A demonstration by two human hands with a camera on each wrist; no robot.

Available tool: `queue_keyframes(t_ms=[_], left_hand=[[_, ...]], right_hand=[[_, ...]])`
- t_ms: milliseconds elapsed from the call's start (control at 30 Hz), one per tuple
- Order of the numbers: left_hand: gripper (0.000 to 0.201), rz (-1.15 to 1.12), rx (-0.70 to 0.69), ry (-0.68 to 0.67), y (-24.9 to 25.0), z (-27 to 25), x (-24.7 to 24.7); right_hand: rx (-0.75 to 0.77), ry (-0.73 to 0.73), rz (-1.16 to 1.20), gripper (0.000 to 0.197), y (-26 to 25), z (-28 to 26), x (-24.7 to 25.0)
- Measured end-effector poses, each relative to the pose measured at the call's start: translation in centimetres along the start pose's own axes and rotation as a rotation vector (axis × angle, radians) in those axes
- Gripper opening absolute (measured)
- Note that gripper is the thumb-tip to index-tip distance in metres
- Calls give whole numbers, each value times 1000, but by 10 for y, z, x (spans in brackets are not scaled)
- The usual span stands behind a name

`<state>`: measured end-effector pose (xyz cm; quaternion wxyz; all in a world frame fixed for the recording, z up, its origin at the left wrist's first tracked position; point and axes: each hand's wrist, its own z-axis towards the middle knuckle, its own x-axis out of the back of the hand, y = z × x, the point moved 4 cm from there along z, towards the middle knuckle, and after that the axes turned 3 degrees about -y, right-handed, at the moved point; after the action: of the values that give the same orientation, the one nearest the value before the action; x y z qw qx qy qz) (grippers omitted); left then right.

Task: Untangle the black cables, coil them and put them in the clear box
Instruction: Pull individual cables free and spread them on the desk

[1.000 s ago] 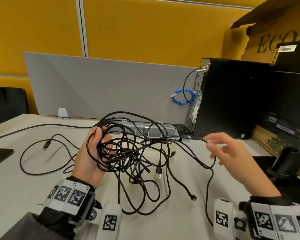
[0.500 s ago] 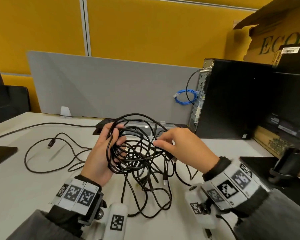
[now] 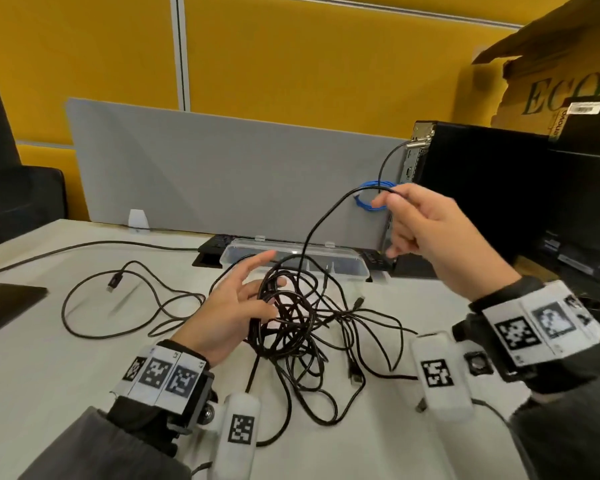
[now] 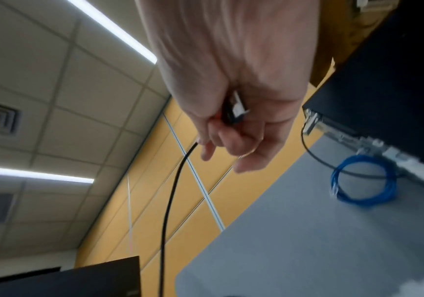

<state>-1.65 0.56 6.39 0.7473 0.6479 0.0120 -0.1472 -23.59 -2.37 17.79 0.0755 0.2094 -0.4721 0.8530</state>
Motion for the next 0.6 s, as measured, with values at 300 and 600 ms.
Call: queue_keyframes(t_ms=[300, 600], left_hand=[[61, -114, 37, 67, -2, 6, 0], [43, -218, -24, 136, -5, 9, 8]], right_hand=[[-68, -205, -169, 21, 3, -16, 25], [-348, -842, -691, 33, 48, -50, 17]])
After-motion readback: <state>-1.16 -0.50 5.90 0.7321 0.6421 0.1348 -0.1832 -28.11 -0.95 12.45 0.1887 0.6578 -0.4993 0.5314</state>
